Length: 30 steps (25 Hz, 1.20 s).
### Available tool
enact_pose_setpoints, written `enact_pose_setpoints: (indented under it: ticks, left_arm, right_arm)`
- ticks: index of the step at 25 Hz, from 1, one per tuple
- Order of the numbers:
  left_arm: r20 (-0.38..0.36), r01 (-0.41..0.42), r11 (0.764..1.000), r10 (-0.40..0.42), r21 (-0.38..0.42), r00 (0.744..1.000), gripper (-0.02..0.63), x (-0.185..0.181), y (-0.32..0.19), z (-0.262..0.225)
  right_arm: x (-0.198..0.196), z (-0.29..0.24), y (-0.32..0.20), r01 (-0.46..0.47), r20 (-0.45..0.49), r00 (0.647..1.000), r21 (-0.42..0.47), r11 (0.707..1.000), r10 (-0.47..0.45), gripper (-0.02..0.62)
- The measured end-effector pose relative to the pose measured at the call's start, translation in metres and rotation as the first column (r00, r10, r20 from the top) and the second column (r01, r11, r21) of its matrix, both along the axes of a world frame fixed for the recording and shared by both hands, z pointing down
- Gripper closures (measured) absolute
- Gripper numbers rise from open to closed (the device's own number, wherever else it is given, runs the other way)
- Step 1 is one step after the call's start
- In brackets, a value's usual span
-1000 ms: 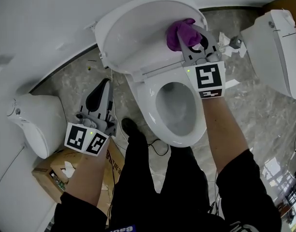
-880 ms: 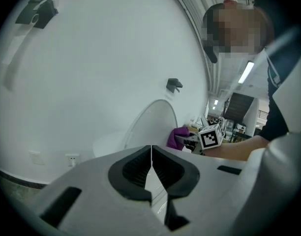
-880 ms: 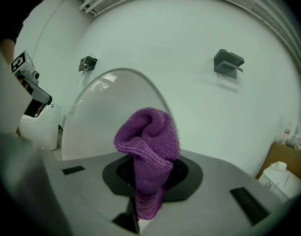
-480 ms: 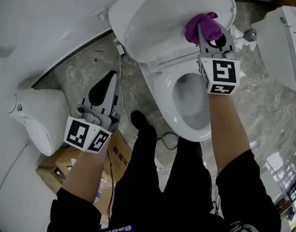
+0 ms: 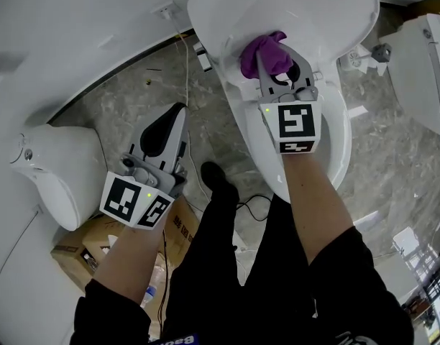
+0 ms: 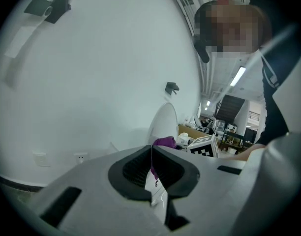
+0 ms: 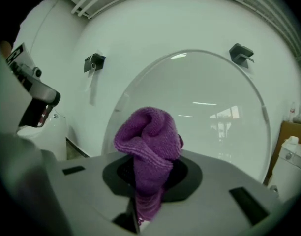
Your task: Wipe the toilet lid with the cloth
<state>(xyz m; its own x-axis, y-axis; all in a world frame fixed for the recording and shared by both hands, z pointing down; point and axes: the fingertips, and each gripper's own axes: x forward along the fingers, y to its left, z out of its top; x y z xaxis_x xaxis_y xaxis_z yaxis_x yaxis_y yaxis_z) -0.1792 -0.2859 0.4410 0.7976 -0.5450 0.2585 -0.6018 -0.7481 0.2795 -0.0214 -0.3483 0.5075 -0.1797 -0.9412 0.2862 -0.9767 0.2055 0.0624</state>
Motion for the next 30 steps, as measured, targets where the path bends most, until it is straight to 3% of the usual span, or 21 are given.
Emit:
enact_pose_setpoints:
  ticks: [4,7,13,17,21,25,30]
  left_arm:
    - [0.012,0.013,1.0,-0.013,0.003,1.0,0.581,0.0,0.01,0.001]
    - [0.03,0.052,0.999,-0.052,0.0,0.998,0.581,0.003,0.015,0.004]
    - [0.072,0.153,0.988,-0.153,0.011,0.986,0.581,0.022,0.02,0.009]
    - [0.029,0.292,0.956,-0.292,-0.001,0.956,0.581,0.04,0.019,0.014]
    - [-0.009,0.313,0.949,-0.313,-0.022,0.95,0.581,0.068,0.023,0.02]
    - [-0.012,0.235,0.972,-0.235,-0.011,0.972,0.581,0.085,0.028,0.027]
    - [0.0,0.152,0.988,-0.152,0.006,0.988,0.581,0.063,0.042,0.034]
  right_arm:
    - [-0.043,0.006,0.007,0.155,-0.034,0.987,-0.003,0.988,-0.155,0.535]
    - [-0.046,0.012,0.011,0.267,-0.095,0.959,-0.023,0.964,-0.267,0.535]
    - [0.041,0.028,0.003,0.268,-0.065,0.961,-0.041,0.962,-0.27,0.535]
    - [0.107,0.037,0.003,0.258,-0.098,0.96,-0.052,0.965,-0.262,0.535]
    - [0.162,0.046,0.007,0.217,-0.155,0.962,-0.062,0.974,-0.224,0.535]
    - [0.207,0.063,0.011,0.051,-0.132,0.989,-0.081,0.995,-0.062,0.535]
    - [0.197,0.095,0.016,-0.089,-0.105,0.992,-0.109,0.99,0.077,0.535]
